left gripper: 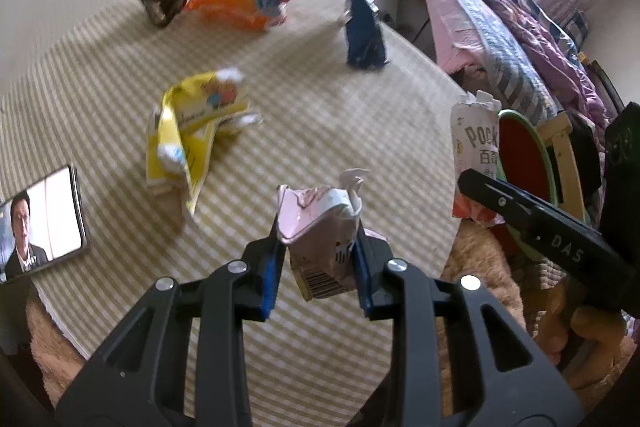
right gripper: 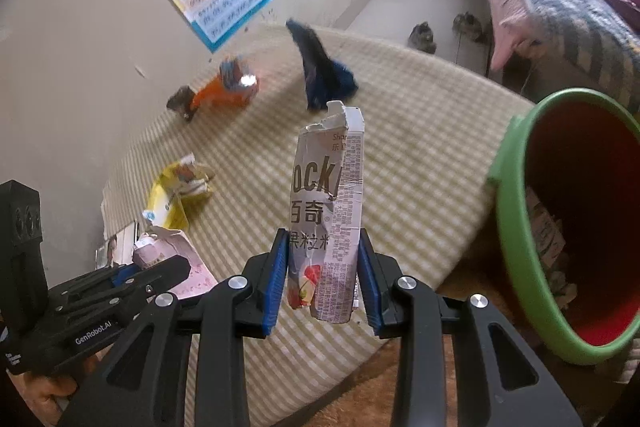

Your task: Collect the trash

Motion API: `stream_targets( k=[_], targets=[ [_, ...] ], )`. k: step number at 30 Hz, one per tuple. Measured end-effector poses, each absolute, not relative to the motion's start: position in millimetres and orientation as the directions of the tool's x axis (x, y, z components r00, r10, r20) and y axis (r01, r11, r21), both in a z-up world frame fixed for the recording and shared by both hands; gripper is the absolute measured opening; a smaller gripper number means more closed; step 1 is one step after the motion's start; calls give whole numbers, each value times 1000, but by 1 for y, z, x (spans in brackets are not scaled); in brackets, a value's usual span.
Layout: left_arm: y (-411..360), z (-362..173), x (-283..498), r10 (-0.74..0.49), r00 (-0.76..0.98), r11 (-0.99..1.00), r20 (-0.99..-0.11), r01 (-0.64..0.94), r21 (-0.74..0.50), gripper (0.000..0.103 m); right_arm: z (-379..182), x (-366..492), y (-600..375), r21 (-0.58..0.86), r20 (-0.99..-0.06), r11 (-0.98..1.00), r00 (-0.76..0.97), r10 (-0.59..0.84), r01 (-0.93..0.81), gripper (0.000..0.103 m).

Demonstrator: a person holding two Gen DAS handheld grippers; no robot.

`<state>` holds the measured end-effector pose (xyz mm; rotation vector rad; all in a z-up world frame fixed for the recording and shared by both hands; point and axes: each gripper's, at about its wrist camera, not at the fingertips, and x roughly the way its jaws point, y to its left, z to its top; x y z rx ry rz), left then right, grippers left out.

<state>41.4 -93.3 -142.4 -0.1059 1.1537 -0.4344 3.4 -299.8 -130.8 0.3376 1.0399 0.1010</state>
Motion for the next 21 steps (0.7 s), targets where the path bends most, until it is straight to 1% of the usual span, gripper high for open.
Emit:
stream_targets(
  k=[5,10,15,21],
  targets=[
    [-114,-123,43,-422,355,893,-834,321,-316,29,-115,-6,-314,339,-803,935,550,232,101,33],
    [-154,-108,44,-480,347,854,-806,396,-338,29,-103,-21,-343,323,-790,933,588,173,160,33],
    [-209,-97,39,-546,310,792,-778,492,-360,29,-101,-40,-389,302,-793,913,604,82,273,33],
    [-270,-92,32,-591,250,728,-767,574,-375,29,-108,-72,-444,306,-802,859,598,0,410,33]
  ],
)
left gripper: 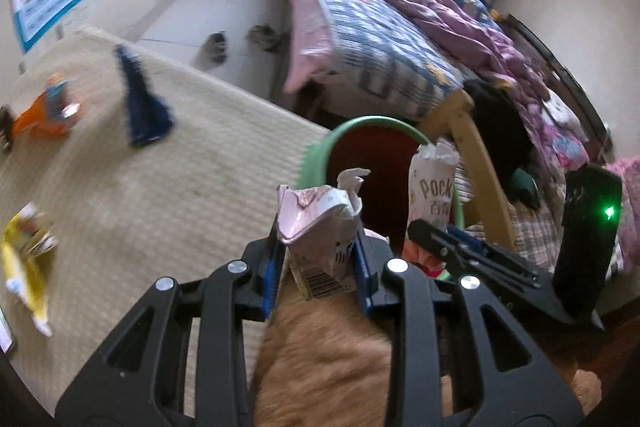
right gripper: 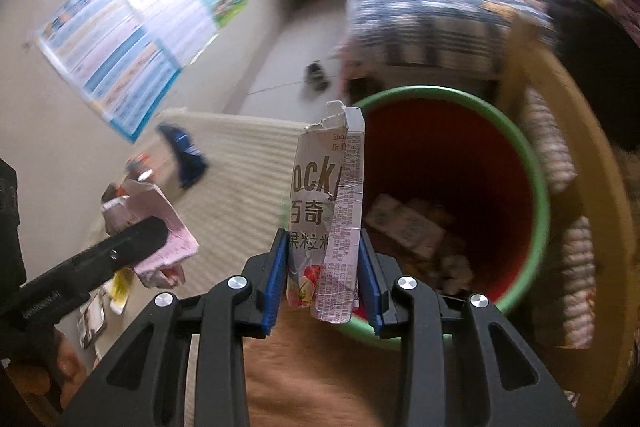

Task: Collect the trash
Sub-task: 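Carry pink paper and Pocky box over the bucket and open both tools, then move left tool to yellow wrapper while right tool moves to blue wrapper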

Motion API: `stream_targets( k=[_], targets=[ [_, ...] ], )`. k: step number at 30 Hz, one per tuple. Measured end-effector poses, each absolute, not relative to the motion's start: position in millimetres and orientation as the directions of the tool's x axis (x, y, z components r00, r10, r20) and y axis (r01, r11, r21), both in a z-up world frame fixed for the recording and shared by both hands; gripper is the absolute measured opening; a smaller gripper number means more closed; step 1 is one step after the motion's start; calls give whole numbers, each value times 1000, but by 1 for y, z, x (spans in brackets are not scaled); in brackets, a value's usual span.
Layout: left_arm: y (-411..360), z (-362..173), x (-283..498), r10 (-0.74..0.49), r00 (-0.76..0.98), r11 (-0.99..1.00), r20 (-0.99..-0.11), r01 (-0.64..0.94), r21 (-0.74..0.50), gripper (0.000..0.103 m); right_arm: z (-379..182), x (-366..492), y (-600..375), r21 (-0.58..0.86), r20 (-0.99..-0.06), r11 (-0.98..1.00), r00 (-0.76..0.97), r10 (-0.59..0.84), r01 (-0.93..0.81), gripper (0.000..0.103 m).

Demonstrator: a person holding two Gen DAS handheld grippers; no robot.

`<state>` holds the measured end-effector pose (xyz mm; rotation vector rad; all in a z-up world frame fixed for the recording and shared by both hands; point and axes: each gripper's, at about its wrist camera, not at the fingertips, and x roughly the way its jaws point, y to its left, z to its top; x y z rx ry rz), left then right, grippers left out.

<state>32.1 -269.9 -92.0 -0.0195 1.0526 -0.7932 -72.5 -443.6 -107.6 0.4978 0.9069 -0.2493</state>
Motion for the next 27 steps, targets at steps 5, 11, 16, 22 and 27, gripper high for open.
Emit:
stream_targets(
  k=[5,11,16,22,27],
  targets=[
    [-321,-87,27,-610,210,673,-764,647,-358,30,-107,-96,-476,307,-803,815,594,-55,491,34],
    [-345,-83,25,-629,216,658,-747,660,-363,65,-107,-110,-489,315,-801,783,593,-83,536,46],
    [-322,-91,30,-601,231,690,-766,633,-351,69,-108,-110,-486,321,-799,778,596,-83,539,48],
    [-235,-107,47,-480,344,822,-807,498,-277,69,-105,-97,-468,312,-793,806,605,-70,503,48],
    [-135,-119,65,-273,467,942,-841,306,-137,69,-109,-79,-445,313,-800,832,599,-29,457,48]
  ],
)
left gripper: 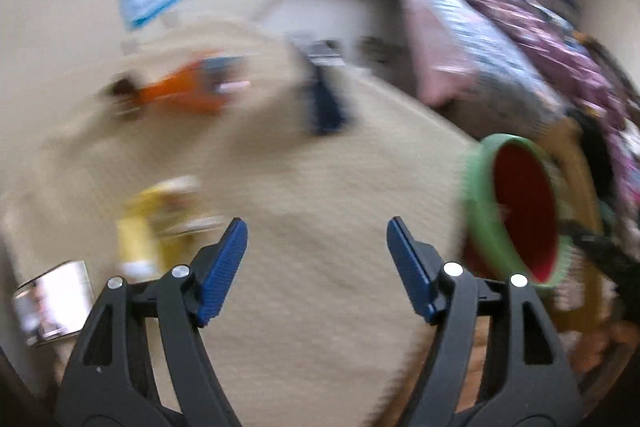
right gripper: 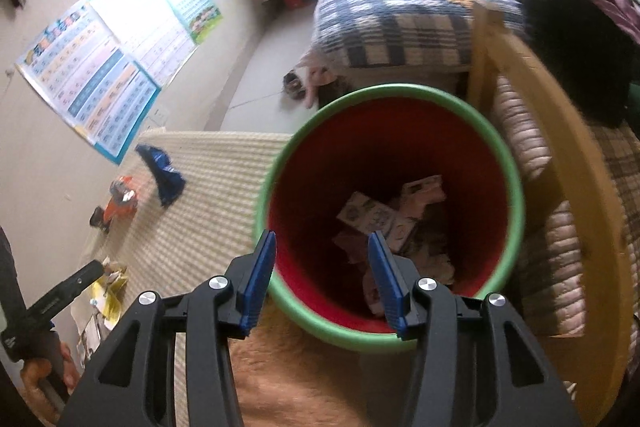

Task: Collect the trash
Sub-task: 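Move left tool to yellow wrapper while right tool moves to blue wrapper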

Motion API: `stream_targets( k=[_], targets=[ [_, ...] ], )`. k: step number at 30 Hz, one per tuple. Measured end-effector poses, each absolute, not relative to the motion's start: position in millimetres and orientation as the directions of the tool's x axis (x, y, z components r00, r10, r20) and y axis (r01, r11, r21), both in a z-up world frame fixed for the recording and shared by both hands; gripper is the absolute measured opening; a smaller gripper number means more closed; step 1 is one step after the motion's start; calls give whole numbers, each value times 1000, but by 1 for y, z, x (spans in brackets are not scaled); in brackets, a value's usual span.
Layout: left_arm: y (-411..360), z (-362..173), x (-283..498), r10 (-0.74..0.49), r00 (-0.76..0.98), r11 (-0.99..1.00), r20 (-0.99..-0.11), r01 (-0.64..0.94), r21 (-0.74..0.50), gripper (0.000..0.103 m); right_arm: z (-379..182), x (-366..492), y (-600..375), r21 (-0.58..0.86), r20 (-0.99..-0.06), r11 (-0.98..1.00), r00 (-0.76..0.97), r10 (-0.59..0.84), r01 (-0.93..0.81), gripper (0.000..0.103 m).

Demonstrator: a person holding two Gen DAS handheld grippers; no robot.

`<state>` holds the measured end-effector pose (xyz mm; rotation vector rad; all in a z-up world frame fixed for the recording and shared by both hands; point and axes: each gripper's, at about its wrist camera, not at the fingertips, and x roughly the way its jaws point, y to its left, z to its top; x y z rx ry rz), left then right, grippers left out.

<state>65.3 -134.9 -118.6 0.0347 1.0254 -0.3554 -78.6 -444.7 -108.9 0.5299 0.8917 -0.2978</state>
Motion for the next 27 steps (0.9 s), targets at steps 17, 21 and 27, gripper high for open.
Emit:
stream_targets(
  k=[17,21,27],
  targets=[
    [-40,-158,97,-182,450,983,-874,84,-162,69,-116,-44,-369,272,-834,912,547,65,306,48],
    [-45,-163,95,-197,443,980,-875,99,-171,69,-116,-42,-366,268,-839,916,540,69,298,48],
    [-46,-171,97,-213,417,977,-883,98,-190,69,-121,-38,-359,264,-849,920,523,80,289,48]
  ],
)
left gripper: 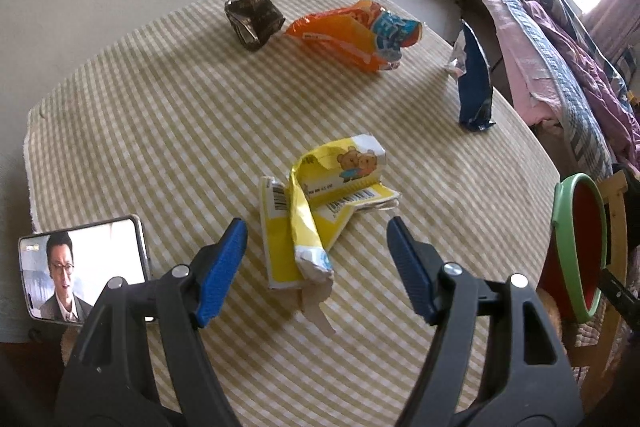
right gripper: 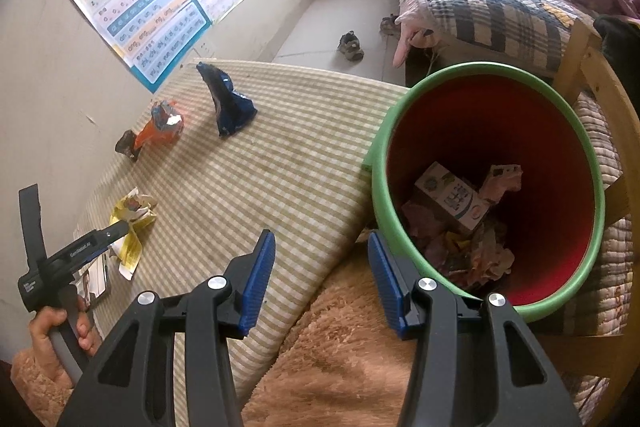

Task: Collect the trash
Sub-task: 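Move left tool to yellow wrapper while right tool moves to blue wrapper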

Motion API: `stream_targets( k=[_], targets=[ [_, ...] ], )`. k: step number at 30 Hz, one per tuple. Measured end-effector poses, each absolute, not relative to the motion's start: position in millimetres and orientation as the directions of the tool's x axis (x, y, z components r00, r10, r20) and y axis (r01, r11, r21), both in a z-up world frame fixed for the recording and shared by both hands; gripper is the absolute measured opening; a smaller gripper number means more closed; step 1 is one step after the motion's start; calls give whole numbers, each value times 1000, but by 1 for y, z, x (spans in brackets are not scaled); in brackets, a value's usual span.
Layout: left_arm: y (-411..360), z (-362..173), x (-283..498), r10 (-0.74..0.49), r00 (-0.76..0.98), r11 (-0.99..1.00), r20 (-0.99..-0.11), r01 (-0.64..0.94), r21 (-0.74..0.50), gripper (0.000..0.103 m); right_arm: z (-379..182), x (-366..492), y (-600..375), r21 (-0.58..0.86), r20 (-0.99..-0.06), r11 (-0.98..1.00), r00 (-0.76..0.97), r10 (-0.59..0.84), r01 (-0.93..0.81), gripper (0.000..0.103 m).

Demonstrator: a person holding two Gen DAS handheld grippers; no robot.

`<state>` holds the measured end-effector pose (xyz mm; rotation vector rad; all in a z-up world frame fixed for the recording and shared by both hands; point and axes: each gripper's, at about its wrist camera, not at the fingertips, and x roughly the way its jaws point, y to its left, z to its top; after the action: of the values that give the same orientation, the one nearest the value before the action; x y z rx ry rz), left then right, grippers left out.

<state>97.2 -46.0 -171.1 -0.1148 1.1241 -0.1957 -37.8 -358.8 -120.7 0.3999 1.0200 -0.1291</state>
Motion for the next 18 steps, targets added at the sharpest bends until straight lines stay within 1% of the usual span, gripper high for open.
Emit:
stream_targets(
  k=[2,4,6,7,8,9,14,18],
  targets=[
    [-46,-174,98,-220,405,975,-887,96,-199,67,-124,-36,-356,264,-854,922,514,87,283,48],
    [-45,-178,98,-226,392,974,-892,95,-205,61,-126,-35,-353,266,-858,923,505,95,279,48],
    [-45,-181,98,-231,379,973,-896,96,-210,49,-128,-34,-351,267,-860,924,500,101,273,48],
    [-46,-182,99,-235,370,972,-899,99,-213,45,-129,-33,-349,267,-861,925,497,104,269,48],
    [-46,-184,99,-242,361,970,-900,102,-220,34,-130,-32,-347,266,-863,927,494,106,265,48],
    [-46,-186,98,-249,352,968,-902,103,-227,31,-131,-32,-346,265,-864,928,491,108,262,48],
    [-41,-184,95,-265,353,964,-897,96,-247,24,-138,-27,-338,262,-872,933,474,119,247,48],
    [-41,-178,82,-272,361,962,-892,119,-245,23,-141,-12,-332,262,-872,939,472,132,222,48]
  ],
)
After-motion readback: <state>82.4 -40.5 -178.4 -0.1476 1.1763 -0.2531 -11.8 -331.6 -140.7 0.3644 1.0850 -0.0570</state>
